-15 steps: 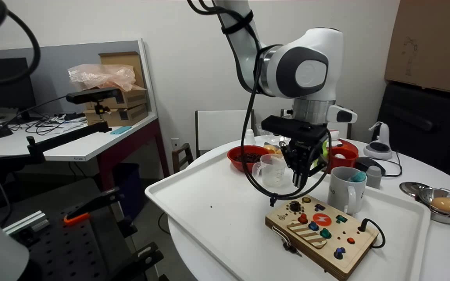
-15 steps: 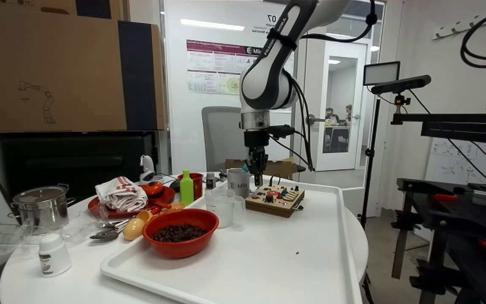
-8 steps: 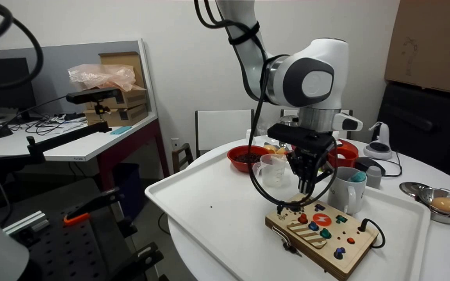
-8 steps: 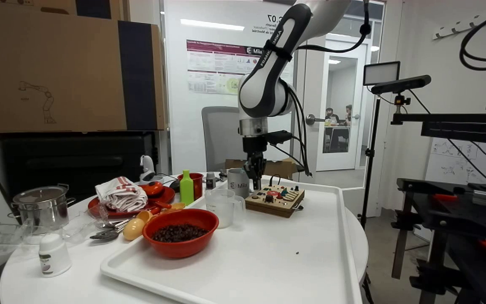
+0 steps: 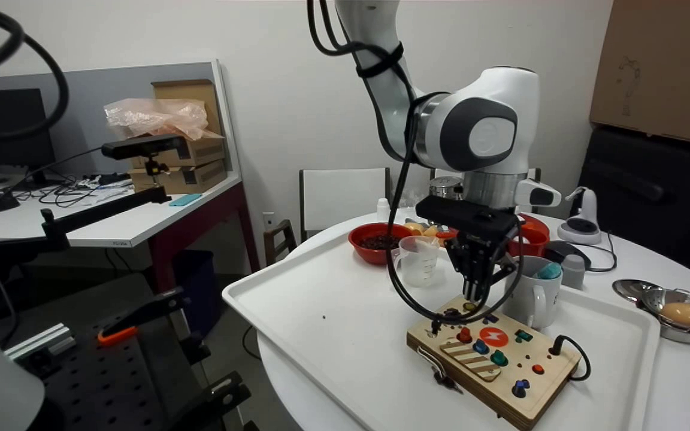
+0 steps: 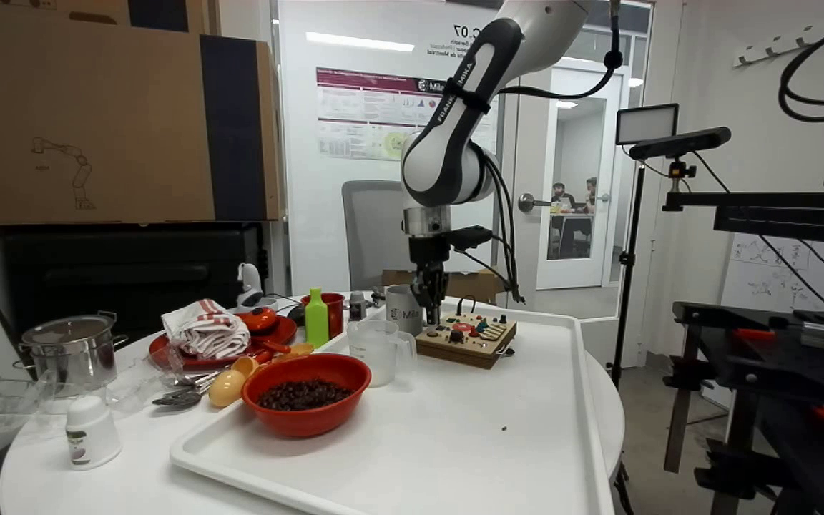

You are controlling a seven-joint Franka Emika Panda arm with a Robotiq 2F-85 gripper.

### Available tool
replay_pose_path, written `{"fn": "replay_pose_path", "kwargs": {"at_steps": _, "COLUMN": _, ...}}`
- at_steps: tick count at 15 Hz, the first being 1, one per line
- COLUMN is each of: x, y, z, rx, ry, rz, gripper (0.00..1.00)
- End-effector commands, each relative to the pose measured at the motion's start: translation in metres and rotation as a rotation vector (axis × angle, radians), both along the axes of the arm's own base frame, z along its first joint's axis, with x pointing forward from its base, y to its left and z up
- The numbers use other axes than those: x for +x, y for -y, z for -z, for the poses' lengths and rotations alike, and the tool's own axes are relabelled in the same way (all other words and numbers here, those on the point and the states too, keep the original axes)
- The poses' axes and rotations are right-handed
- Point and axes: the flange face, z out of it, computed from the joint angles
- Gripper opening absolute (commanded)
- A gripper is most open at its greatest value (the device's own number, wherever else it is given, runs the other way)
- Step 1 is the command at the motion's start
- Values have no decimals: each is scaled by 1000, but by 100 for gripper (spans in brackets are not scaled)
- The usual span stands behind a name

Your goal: Press the yellow button on the object

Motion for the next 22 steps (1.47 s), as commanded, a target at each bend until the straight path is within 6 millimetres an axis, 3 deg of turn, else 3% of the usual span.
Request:
{"fn": "replay_pose_path", "kwargs": {"at_steps": 1, "x": 7, "y": 4, "z": 4, "rx": -22, "ry": 7, "rz": 9, "gripper": 9}}
{"fn": "replay_pose_path", "kwargs": {"at_steps": 22, "x": 1, "y": 0, "z": 22, "rx": -11, "ry": -26, "rz": 29, "gripper": 9}}
